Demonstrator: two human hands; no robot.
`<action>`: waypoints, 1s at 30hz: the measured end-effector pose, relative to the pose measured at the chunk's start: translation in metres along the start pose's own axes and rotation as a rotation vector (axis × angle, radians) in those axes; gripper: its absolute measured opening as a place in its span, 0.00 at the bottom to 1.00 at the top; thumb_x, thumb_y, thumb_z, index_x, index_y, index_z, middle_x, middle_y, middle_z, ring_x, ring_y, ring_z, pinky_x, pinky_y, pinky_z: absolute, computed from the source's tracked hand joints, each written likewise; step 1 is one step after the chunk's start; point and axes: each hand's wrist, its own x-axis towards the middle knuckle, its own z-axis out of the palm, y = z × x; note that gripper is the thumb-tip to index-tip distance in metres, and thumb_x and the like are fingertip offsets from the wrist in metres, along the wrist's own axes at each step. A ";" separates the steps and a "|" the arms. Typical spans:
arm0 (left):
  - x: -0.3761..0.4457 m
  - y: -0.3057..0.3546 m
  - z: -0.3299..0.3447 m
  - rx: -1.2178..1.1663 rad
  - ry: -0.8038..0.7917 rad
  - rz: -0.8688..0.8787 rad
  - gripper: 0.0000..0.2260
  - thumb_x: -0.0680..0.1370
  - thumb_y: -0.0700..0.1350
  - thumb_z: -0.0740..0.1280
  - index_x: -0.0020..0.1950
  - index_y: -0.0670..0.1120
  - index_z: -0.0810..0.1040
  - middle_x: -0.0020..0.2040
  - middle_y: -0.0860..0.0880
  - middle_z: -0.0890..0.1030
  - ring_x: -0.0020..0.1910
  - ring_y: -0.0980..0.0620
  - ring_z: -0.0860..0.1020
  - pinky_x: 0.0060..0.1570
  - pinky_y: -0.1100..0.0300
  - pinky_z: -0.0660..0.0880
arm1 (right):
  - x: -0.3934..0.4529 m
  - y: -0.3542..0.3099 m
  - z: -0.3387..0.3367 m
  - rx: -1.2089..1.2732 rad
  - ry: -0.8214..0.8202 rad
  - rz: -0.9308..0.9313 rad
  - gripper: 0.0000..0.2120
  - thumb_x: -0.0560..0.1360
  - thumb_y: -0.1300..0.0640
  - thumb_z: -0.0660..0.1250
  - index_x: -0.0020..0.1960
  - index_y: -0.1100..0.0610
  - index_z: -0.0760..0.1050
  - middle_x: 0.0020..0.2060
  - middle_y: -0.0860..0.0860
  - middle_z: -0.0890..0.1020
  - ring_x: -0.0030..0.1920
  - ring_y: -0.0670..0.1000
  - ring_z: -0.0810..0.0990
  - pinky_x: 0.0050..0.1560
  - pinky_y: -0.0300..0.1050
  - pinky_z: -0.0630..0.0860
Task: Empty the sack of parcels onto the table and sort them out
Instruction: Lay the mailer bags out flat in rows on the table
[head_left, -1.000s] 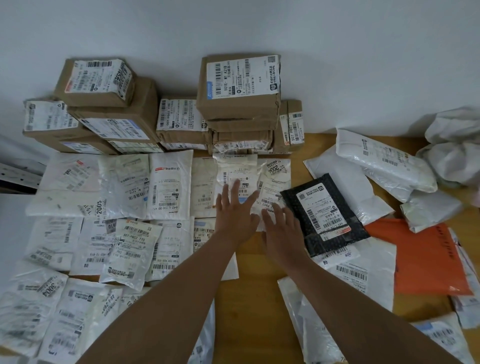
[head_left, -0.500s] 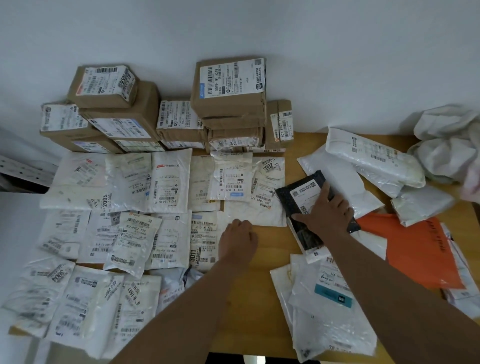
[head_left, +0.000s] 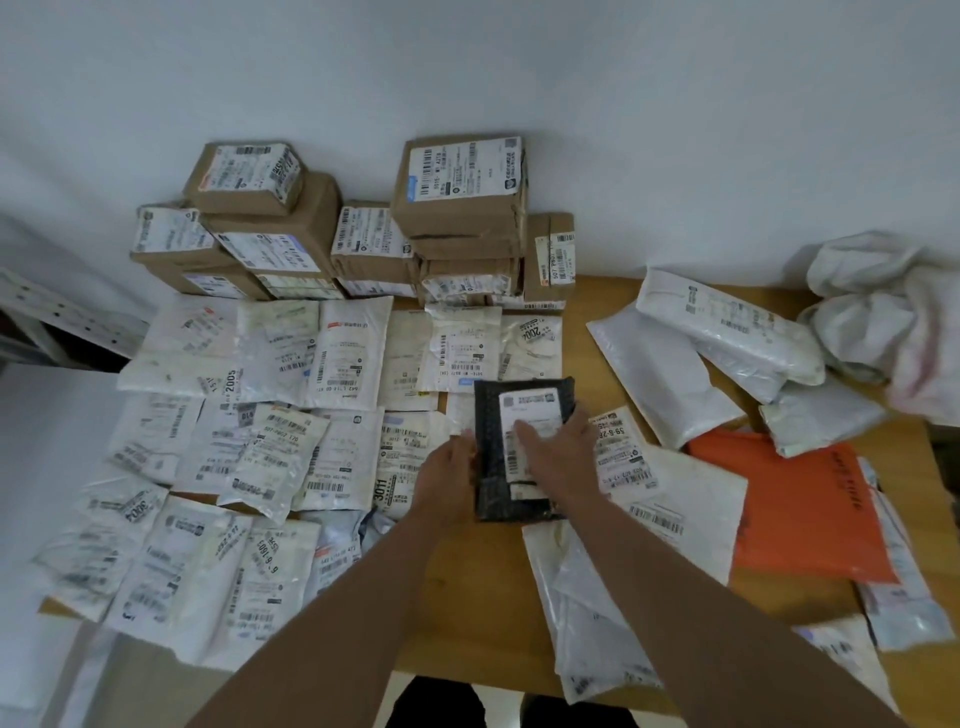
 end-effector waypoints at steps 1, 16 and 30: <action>-0.001 -0.001 -0.002 0.033 -0.006 0.005 0.14 0.82 0.53 0.59 0.49 0.47 0.80 0.45 0.48 0.83 0.45 0.49 0.81 0.49 0.52 0.78 | -0.006 0.006 0.013 0.005 -0.023 0.021 0.43 0.76 0.43 0.67 0.78 0.58 0.46 0.71 0.60 0.59 0.68 0.62 0.66 0.65 0.57 0.69; 0.010 -0.028 -0.017 0.376 0.104 0.043 0.21 0.78 0.41 0.62 0.72 0.48 0.65 0.65 0.44 0.72 0.59 0.44 0.75 0.51 0.51 0.75 | -0.017 0.034 0.063 -0.211 -0.028 -0.081 0.38 0.78 0.45 0.66 0.80 0.53 0.49 0.67 0.61 0.68 0.67 0.60 0.68 0.64 0.56 0.71; -0.001 -0.013 -0.008 0.532 -0.036 0.387 0.14 0.79 0.43 0.60 0.65 0.47 0.71 0.62 0.47 0.71 0.57 0.49 0.72 0.55 0.54 0.73 | -0.018 0.050 0.001 -0.666 0.310 -0.101 0.39 0.73 0.38 0.65 0.77 0.55 0.57 0.75 0.62 0.60 0.74 0.64 0.58 0.71 0.63 0.58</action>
